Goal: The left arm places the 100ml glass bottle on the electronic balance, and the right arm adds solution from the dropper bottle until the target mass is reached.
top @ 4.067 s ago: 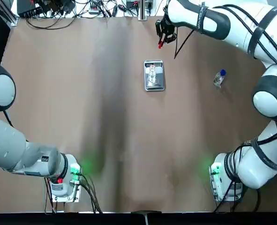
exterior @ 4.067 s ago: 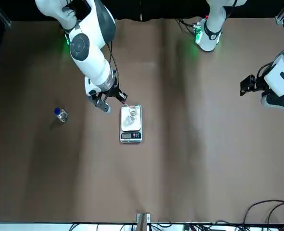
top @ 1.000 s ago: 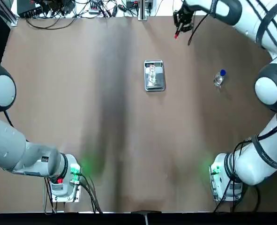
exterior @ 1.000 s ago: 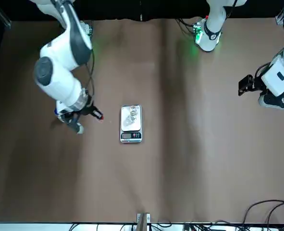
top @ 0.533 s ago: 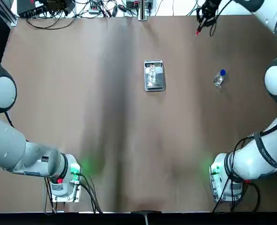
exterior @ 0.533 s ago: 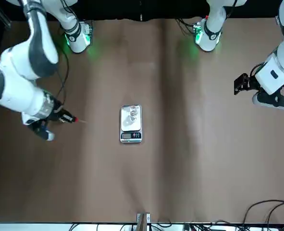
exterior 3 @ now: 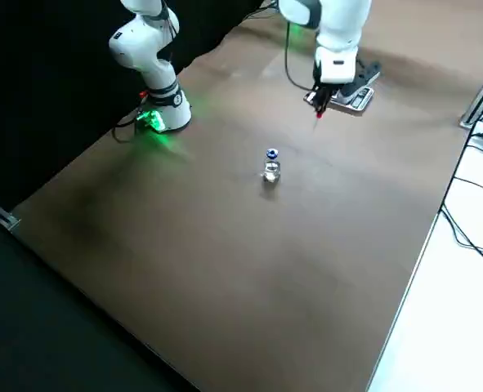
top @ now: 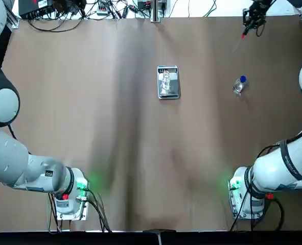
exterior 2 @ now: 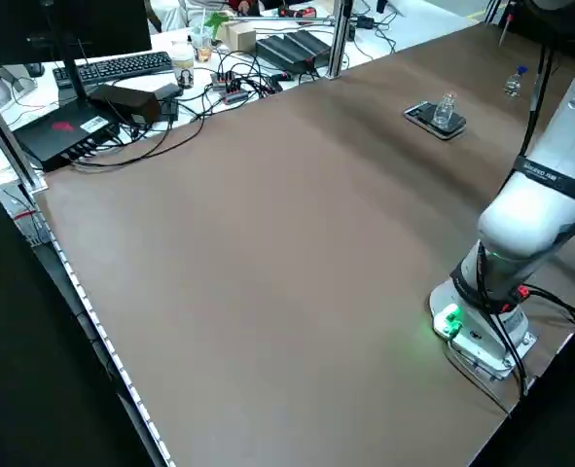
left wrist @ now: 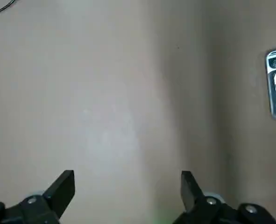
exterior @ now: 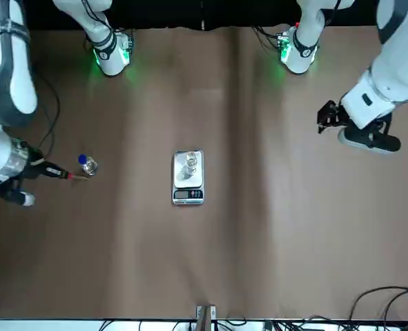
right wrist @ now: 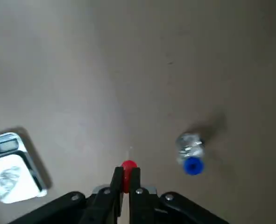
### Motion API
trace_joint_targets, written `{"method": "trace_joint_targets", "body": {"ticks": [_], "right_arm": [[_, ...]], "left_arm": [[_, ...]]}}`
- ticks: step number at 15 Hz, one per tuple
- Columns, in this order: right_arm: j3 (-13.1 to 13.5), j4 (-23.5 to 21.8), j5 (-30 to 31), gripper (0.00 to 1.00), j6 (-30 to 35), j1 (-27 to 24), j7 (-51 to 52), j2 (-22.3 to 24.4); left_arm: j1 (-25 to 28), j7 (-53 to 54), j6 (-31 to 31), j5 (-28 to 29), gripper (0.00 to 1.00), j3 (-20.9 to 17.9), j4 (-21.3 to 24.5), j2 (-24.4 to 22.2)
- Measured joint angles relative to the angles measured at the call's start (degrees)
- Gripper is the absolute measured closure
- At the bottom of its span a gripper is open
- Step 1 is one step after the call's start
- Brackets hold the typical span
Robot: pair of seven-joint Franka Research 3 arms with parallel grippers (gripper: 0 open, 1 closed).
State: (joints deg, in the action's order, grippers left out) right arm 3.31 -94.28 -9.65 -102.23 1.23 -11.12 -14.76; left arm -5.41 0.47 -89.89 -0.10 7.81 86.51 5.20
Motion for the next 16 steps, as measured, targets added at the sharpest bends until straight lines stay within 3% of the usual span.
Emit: {"method": "trace_joint_targets", "body": {"ticks": [2, 6, 11, 16], "right_arm": [[0.0, -0.1, 2.3, 0.91, 1.1, -4.2, 6.3, -0.2], [0.1, -2.0, 3.5, 0.91, 2.7, -8.9, 13.4, -0.3], [-0.4, -6.1, 3.6, 0.89, 2.8, -9.3, 14.4, 0.4], [-0.7, -11.6, 3.6, 0.89, 2.4, -9.2, 14.4, 5.8]], "left_arm": [[-0.2, -5.5, -1.0, 0.0, 0.00, 3.0, 0.0, 0.1], [-3.9, -9.9, -1.2, 0.0, 0.00, 4.3, 0.1, 1.2], [-7.3, -11.3, -1.3, 2.2, 0.00, 4.4, 0.1, 1.9], [-8.8, -11.3, -1.3, 3.9, 0.00, 4.4, 0.1, 1.9]]}}
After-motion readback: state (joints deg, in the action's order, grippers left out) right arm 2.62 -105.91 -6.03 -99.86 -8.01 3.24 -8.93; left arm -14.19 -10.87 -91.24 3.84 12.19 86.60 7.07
